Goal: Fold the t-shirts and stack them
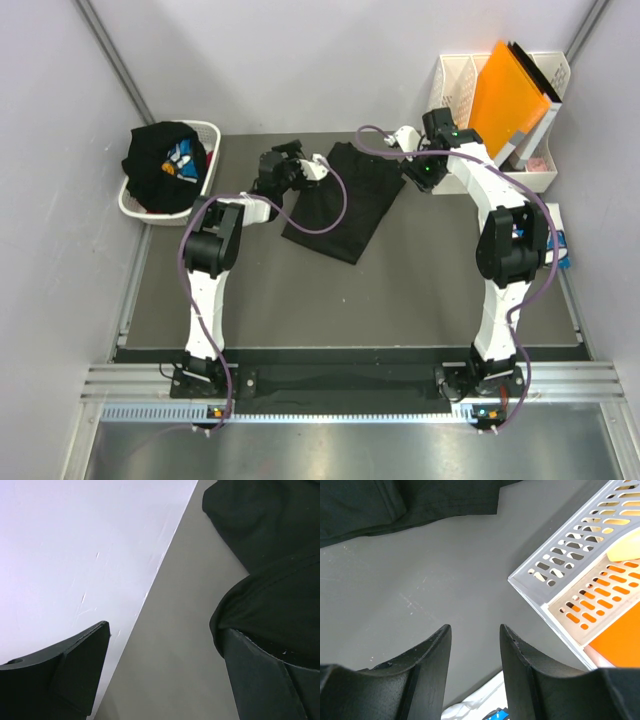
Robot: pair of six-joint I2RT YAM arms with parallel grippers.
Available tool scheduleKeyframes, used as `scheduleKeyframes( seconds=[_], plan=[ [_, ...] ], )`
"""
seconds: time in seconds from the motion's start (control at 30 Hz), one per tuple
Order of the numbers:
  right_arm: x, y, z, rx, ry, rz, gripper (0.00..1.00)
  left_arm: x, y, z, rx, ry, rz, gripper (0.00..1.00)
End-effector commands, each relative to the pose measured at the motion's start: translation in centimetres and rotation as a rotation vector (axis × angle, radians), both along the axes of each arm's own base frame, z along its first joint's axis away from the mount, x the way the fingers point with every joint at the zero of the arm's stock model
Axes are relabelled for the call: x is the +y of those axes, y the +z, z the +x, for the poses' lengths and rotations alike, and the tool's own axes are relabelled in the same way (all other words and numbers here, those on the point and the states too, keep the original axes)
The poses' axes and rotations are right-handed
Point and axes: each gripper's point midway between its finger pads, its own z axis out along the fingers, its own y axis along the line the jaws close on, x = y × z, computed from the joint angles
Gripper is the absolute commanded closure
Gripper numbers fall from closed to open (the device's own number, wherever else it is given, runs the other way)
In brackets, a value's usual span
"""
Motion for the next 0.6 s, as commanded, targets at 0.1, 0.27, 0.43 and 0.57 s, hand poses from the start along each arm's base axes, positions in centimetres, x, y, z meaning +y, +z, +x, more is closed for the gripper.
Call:
scheduleKeyframes(
  seconds=[0.1,0.27,0.43,0.57],
  plan=[
    [0.4,2.4,0.5,-0.063,0.011,0.019,0.56,0.4,5.0,0.4,-0.124,0.019,-0.036,0.05],
    [0.4,2.5,0.3,-0.064,0.015,0.017,0.55,-0.2,4.8,-0.4,-0.098,-0.028,-0.042,0.04],
    [0.4,2.3,0.1,-0.056,0.017,0.024,0.55,-1.6,4.4,-1.6,-0.003,-0.131,-0.079,0.05],
    [0.5,2.4,-0.1,-0.056,0.02,0.025,0.55,-1.0,3.9,-1.4,-0.018,-0.101,-0.049,0.05]
  ],
)
